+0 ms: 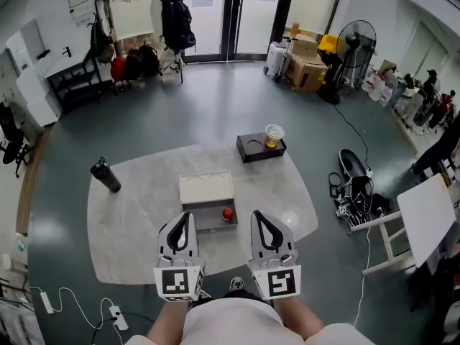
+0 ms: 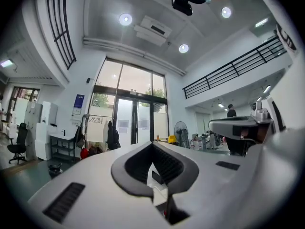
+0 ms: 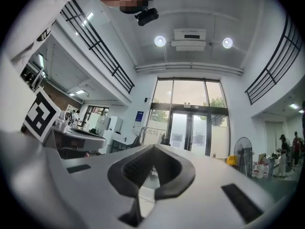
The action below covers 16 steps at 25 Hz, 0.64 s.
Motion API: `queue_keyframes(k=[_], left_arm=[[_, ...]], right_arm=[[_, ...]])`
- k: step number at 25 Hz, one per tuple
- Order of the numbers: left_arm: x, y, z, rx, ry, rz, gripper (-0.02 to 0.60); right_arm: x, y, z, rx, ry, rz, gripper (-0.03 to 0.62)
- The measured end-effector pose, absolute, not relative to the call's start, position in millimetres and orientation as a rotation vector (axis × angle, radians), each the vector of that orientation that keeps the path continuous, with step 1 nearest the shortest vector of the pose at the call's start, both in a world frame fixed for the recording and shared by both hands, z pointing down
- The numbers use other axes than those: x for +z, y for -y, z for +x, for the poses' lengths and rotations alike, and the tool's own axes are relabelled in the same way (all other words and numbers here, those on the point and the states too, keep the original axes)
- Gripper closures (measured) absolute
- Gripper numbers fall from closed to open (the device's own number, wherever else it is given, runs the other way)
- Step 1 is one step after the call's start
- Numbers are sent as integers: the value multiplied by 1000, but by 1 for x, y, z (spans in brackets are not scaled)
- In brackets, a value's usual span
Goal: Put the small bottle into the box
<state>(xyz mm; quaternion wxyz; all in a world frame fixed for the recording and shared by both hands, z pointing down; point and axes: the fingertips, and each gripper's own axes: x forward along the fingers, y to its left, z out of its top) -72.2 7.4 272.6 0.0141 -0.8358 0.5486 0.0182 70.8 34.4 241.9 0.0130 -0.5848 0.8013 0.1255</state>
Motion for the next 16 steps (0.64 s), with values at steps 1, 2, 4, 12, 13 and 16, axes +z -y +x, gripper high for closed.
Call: queue_keyframes(k=[1,2,4,12,13,16], left_arm=[[272,-8,-72,56,-1709,-2601,560],[272,-9,-72,54,-1711,-2600,560],[272,-11,-70,52,-1712,-2598,560],[273,-14,-64,47,-1701,-2605,560],[274,-13,-65,48,-1704,-2602,560],[278,-12,-68,50,-1718,-2593,560]], right_arm=[[243,-36,73,387,-2496,-1825,569],[243,-37,75,380,-2496,-1824,569],[244,-37,79,368,-2496,-1819,569],[239,-40,89,380,-2470,-1837,569],[239,-40,90,377,-2466,-1837,569],[242,-38,91,360,-2462,-1831,569]])
